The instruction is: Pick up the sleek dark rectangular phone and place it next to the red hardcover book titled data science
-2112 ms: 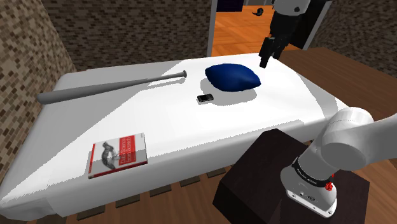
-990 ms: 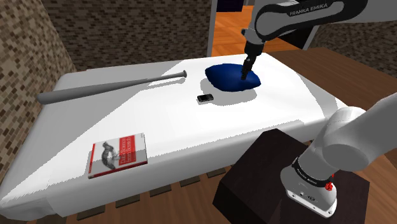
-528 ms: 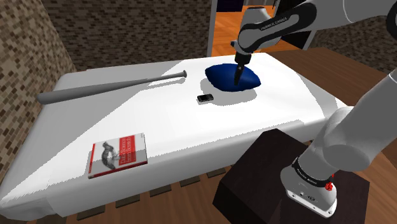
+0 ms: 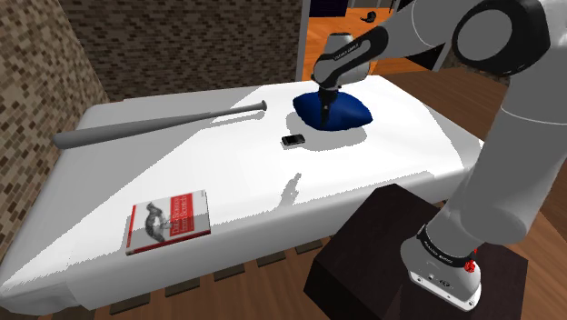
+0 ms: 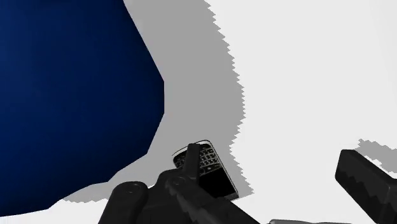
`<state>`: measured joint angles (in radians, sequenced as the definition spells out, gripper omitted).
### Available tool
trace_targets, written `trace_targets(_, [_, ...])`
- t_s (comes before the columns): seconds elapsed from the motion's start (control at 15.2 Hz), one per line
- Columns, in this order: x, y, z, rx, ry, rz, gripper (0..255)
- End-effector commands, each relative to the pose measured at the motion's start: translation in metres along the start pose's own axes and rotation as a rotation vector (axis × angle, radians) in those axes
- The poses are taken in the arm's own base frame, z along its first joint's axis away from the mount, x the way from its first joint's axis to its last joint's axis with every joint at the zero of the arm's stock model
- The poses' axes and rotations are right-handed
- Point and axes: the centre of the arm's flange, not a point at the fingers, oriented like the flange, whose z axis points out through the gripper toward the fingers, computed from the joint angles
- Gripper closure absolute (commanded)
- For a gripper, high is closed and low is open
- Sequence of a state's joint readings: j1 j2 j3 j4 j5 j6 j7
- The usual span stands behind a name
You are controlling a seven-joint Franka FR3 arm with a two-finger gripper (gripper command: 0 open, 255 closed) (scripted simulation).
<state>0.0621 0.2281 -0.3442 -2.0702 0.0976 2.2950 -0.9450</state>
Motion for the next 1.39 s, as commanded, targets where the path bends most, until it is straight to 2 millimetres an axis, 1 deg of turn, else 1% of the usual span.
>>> trace_targets(0.0, [0.014,0.012,0.018,0.005,0.002,-0.048,0])
trace_targets(0.59, [0.081,0.060,0.105,0.025,0.005,-0.248,0])
trace_targets(0.66, [0.082,0.060,0.105,0.025,0.005,-0.250,0])
trace_targets(1.06, [0.082,0.059,0.137,0.025,0.005,-0.250,0])
trace_targets(1.12, [0.082,0.059,0.145,0.025,0.005,-0.250,0])
trace_targets(1.32, [0.082,0.059,0.145,0.025,0.005,-0.250,0])
